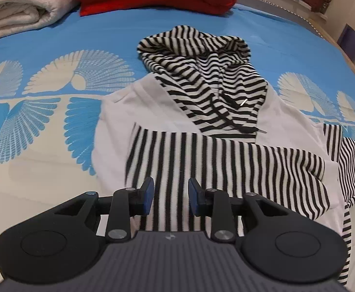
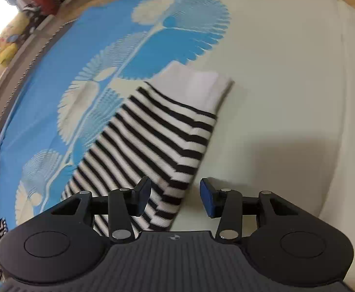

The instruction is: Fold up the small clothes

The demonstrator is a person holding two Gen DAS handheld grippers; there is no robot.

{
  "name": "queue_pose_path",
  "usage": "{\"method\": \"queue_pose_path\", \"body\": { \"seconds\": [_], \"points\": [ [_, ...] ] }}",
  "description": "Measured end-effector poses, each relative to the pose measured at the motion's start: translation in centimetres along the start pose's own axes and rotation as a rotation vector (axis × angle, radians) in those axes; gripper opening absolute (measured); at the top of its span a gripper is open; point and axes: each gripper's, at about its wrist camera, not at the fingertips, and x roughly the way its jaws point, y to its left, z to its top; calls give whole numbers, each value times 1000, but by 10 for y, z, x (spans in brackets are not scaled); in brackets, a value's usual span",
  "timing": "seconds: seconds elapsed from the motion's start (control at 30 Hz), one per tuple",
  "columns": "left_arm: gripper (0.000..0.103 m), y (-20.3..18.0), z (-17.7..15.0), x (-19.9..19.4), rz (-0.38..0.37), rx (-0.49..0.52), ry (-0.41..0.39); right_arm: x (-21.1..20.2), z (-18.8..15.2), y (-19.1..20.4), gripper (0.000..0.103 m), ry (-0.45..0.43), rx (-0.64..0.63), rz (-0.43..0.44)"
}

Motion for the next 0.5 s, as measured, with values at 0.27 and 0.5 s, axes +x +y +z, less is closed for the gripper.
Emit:
{"method": "queue_pose_path", "body": {
  "seconds": [0.27, 0.5],
  "points": [
    [34, -10, -1, 3, -1, 22, 6, 12, 7, -3, 40, -87, 4, 1],
    [34, -6, 0, -2, -3, 20, -5, -7, 0, 13, 4, -207, 28, -31]
  ]
}}
